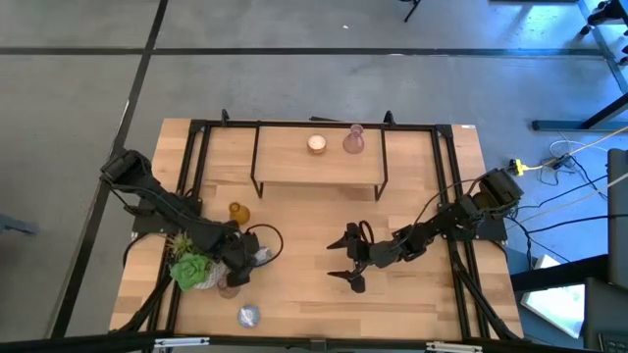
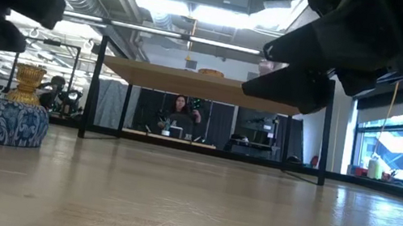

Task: Pick & Place candle stick holders
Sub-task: Put the top blue scented candle on the shelf

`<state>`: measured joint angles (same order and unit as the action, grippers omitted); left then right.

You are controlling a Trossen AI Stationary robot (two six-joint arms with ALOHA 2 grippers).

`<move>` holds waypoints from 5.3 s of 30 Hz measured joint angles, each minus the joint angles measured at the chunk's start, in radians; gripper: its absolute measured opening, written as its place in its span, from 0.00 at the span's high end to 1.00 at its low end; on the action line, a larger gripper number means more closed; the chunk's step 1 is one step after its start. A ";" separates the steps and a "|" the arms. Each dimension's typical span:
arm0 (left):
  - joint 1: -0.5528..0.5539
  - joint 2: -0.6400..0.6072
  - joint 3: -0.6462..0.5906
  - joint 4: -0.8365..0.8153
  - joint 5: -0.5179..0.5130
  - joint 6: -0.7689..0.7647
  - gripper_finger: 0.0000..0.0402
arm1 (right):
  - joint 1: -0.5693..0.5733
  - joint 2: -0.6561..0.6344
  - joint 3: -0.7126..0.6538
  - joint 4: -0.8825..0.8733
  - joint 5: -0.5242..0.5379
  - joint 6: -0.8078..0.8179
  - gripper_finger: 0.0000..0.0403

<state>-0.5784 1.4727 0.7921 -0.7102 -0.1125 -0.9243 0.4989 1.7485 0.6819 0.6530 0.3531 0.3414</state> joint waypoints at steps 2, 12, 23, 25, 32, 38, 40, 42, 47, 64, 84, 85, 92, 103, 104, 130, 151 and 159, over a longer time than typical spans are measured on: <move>0.008 0.000 0.000 0.003 -0.020 0.017 0.92 | 0.000 0.000 0.000 0.001 0.000 0.001 0.10; 0.074 0.012 0.000 0.093 -0.034 0.122 0.92 | 0.000 0.000 0.000 0.001 0.000 0.003 0.10; 0.153 0.016 0.000 0.237 -0.051 0.258 0.92 | 0.000 0.000 0.000 -0.001 0.000 0.003 0.10; 0.160 0.016 0.000 0.236 -0.041 0.257 0.92 | 0.000 0.000 0.000 -0.001 0.000 0.003 0.10; 0.104 0.016 0.000 0.130 0.009 0.145 0.92 | 0.000 0.000 0.000 -0.002 -0.043 0.003 0.10; 0.068 0.016 0.000 0.206 -0.054 0.144 0.92 | 0.000 0.000 0.000 -0.004 -0.043 0.012 0.10; 0.069 0.016 0.000 0.227 -0.061 0.161 0.92 | 0.000 0.000 0.000 -0.003 -0.043 0.012 0.10; 0.069 0.016 0.000 0.223 -0.077 0.161 0.92 | 0.000 0.000 0.000 -0.002 -0.043 0.014 0.10; 0.070 0.016 0.000 0.221 -0.083 0.155 0.92 | 0.000 0.000 0.000 -0.002 -0.043 0.014 0.10; 0.105 0.209 0.006 0.374 -0.007 0.217 0.92 | 0.000 0.000 0.000 0.002 -0.044 0.014 0.10; 0.236 0.225 -0.002 0.690 -0.040 0.488 0.92 | 0.000 0.000 0.000 -0.033 -0.043 0.011 0.10; 0.241 0.229 -0.002 0.717 -0.045 0.506 0.92 | 0.000 0.000 0.000 -0.040 -0.043 0.011 0.10; 0.251 0.235 -0.002 0.766 -0.073 0.535 0.92 | -0.003 0.000 0.000 -0.092 -0.018 0.011 0.10; 0.128 0.232 -0.001 0.899 -0.113 0.605 0.92 | -0.015 0.068 0.000 -0.092 0.190 0.022 0.10; 0.127 0.232 -0.001 0.904 -0.114 0.605 0.92 | -0.023 0.075 0.000 -0.073 0.186 0.025 0.10; -0.091 0.072 0.000 1.164 -0.368 0.885 0.92 | -0.134 0.226 0.148 -0.087 -0.026 -0.016 0.10; -0.096 0.072 0.000 1.173 -0.367 0.884 0.92 | -0.194 0.344 0.288 -0.165 -0.117 -0.043 0.10; -0.096 0.073 0.000 1.174 -0.366 0.885 0.92 | -0.198 0.375 0.297 -0.111 -0.107 -0.050 0.10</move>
<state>-0.6743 1.5455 0.7921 0.4641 -0.4789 -0.0395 0.3012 2.1232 0.9791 0.5418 0.2461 0.2911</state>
